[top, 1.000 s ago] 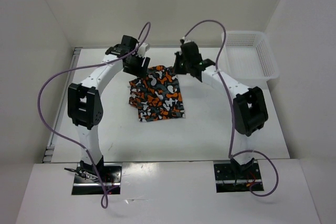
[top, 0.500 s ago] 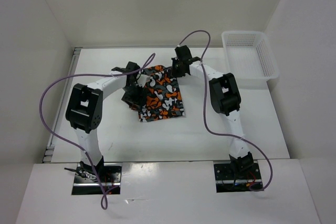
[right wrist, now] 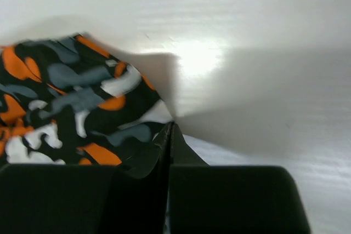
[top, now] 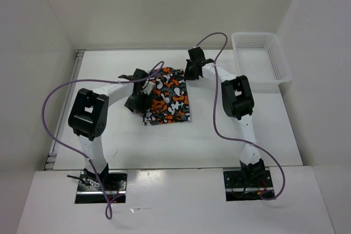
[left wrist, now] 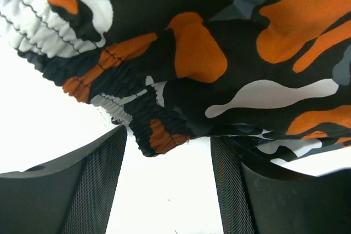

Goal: Fold and stack the shorts
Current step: Fold the shorts

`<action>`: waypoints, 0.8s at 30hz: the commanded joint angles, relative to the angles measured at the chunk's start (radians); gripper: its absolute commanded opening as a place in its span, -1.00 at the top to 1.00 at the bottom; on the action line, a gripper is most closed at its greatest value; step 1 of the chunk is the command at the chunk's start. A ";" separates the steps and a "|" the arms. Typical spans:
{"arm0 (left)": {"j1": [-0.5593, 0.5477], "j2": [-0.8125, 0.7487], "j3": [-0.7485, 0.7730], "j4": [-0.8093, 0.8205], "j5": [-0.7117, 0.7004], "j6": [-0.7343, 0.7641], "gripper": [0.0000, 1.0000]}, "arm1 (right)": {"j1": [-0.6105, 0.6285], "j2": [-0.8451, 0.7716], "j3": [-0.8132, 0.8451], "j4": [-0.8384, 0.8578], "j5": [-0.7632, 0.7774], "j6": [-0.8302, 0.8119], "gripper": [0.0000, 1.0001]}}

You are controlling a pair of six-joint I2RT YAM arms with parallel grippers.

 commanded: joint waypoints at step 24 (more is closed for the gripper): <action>0.352 -0.261 0.387 0.035 0.425 0.005 -1.00 | -0.258 -0.834 -0.439 -0.104 -0.042 -0.172 -1.00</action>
